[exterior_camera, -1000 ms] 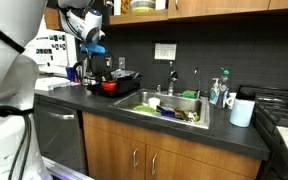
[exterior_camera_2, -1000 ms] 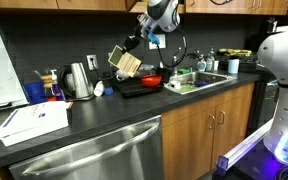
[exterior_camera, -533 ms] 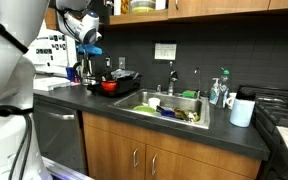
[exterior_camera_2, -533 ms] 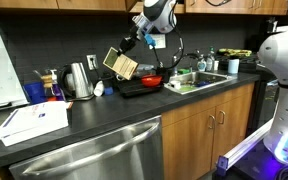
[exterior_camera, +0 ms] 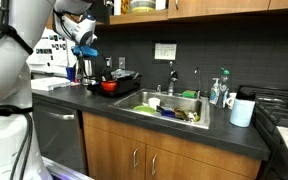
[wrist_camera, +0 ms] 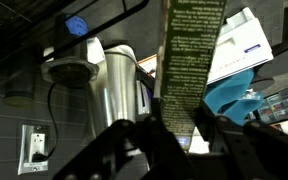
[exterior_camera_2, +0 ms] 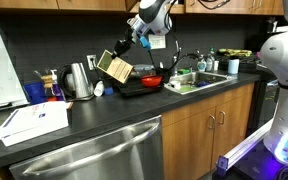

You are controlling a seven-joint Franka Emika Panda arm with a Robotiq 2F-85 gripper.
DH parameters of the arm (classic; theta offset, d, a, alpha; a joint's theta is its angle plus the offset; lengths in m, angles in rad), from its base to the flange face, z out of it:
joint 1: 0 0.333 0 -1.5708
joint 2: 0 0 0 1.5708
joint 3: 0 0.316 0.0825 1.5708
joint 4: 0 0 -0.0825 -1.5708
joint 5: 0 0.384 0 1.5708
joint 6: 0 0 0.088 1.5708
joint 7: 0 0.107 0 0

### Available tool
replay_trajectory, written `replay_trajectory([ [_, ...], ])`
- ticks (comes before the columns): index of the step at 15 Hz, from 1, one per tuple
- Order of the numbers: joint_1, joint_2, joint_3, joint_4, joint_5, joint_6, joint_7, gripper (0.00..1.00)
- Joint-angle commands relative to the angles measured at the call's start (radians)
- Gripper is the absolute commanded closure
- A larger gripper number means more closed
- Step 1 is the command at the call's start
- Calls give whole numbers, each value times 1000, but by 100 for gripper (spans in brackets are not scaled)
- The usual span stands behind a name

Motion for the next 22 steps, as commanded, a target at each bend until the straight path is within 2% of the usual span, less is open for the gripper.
replay_trajectory([
  [1, 72, -33, -35, 57, -14, -21, -5, 88],
  [13, 287, -51, -204, 134, -44, -43, 18, 88],
  [14, 235, -60, -157, 109, -88, -44, 38, 88],
  [22, 235, -112, -148, 101, -300, -89, 145, 88],
])
